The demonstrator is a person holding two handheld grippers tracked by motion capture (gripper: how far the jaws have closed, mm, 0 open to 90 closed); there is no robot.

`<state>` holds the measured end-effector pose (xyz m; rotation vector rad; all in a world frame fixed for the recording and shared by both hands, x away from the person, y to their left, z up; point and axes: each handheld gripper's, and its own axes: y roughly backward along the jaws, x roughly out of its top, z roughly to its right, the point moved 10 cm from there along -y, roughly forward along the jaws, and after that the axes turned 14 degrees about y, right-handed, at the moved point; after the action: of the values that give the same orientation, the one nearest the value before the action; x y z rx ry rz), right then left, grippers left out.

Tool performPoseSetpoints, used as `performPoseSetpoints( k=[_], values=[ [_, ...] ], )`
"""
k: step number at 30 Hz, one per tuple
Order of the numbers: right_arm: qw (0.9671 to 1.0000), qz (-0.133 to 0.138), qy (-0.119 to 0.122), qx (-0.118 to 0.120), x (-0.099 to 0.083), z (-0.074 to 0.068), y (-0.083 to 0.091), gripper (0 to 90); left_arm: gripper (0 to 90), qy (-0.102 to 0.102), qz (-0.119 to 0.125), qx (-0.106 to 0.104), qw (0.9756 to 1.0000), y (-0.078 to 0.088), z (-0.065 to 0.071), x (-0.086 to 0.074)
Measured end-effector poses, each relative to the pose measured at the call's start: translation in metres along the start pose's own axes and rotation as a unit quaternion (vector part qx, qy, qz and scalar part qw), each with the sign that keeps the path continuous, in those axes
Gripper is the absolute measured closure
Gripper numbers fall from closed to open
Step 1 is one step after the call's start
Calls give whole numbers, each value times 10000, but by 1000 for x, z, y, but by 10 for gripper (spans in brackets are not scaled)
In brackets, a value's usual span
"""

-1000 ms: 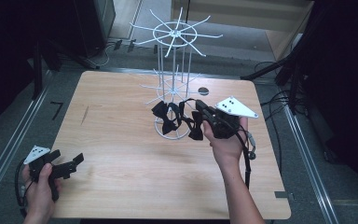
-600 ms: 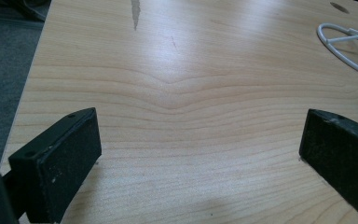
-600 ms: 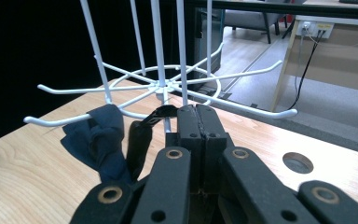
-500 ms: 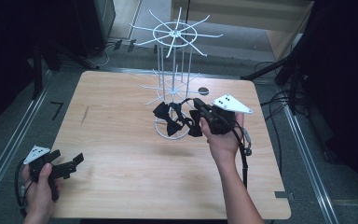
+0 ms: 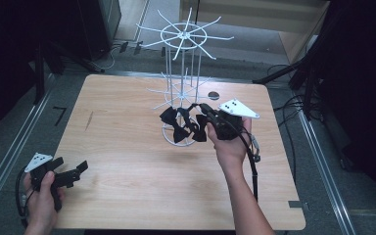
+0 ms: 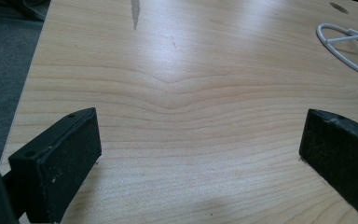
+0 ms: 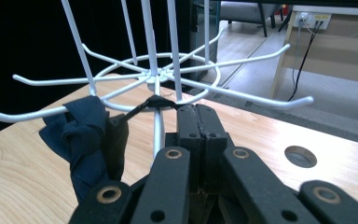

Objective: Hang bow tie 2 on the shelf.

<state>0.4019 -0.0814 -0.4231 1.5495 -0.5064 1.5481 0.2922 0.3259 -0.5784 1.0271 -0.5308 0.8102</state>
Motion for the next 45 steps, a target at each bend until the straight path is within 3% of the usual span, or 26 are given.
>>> performPoseSetpoints(
  k=[7, 12, 23, 34, 42, 45],
  values=[
    [9999, -51, -95, 32, -10, -1, -5, 897, 0, 1, -4, -4, 10000, 0, 0, 0],
    [9999, -81, -114, 100, -16, -2, -8, 844, 0, -9, -7, 0, 10000, 0, 0, 0],
    [9999, -120, -75, -13, -27, 2, -5, 560, 0, 1, -4, 1, 10000, 0, 0, 0],
    [9996, -247, -91, 93, -45, 2, 1, 319, 0, -15, 10, 9, 10000, 0, 0, 0],
    [9992, -344, -131, 129, -57, 1, 8, 52, 0, -19, 3, 6, 10000, 0, 0, 0],
    [9991, -356, -153, 196, -61, 0, 11, 19, 0, -32, 11, 8, 10000, 0, 0, 0]
  ],
)
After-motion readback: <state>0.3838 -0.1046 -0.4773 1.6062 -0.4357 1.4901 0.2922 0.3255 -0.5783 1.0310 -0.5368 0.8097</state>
